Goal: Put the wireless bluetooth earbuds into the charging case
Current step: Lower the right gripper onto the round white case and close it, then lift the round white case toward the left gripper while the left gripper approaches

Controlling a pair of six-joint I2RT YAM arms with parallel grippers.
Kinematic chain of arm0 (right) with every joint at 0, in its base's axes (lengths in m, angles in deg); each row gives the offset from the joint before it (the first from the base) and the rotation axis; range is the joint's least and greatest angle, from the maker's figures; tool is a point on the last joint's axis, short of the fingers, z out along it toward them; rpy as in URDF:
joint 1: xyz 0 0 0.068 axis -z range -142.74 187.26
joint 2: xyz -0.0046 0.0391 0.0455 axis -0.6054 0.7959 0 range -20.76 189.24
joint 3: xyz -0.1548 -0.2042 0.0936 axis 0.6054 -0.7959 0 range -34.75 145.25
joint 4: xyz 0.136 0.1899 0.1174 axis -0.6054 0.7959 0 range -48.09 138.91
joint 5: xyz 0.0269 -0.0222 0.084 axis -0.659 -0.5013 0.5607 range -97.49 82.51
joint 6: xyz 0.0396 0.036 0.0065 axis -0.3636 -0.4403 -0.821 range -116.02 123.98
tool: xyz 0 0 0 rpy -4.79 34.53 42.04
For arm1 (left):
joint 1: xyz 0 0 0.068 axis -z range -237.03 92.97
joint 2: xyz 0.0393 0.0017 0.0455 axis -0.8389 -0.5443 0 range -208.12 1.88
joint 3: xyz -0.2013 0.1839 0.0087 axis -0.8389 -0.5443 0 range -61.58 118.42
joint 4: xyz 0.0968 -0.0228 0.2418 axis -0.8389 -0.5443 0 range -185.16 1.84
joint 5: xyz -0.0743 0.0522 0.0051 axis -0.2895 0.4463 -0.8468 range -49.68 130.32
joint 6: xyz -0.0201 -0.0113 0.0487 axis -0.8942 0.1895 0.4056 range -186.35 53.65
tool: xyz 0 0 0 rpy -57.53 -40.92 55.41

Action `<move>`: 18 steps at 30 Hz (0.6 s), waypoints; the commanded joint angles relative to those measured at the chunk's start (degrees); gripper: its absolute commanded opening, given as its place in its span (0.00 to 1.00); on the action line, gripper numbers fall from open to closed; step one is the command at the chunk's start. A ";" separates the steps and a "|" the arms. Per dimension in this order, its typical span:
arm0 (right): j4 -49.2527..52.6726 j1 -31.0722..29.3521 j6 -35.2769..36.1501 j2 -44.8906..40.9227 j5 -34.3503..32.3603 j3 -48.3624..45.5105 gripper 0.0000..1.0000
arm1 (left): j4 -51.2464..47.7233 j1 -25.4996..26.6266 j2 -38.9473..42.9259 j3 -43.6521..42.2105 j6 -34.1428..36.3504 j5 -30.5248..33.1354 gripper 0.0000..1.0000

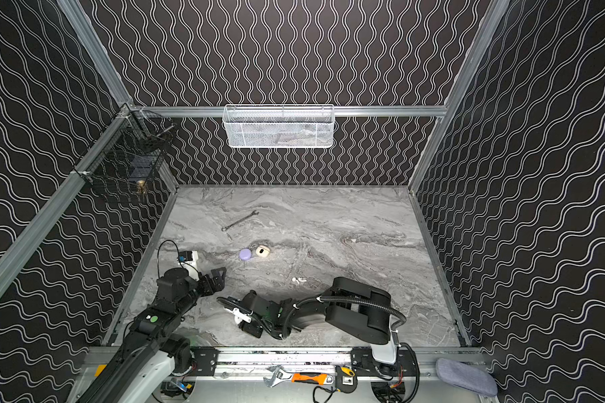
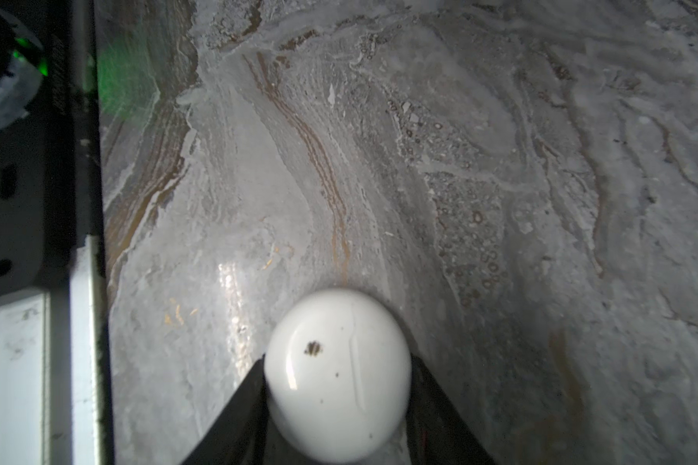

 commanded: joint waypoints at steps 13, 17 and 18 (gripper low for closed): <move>-19.55 5.67 18.37 -29.75 -6.34 -15.90 0.32 | 11.45 -0.03 1.60 11.66 -5.78 -21.48 0.96; -27.39 6.91 21.38 -33.07 -11.17 -22.54 0.29 | 20.10 0.11 -1.86 12.17 -10.48 -36.43 0.83; -30.43 6.95 22.57 -33.13 -12.90 -24.67 0.28 | 20.77 0.24 -2.82 12.15 -11.13 -38.91 0.82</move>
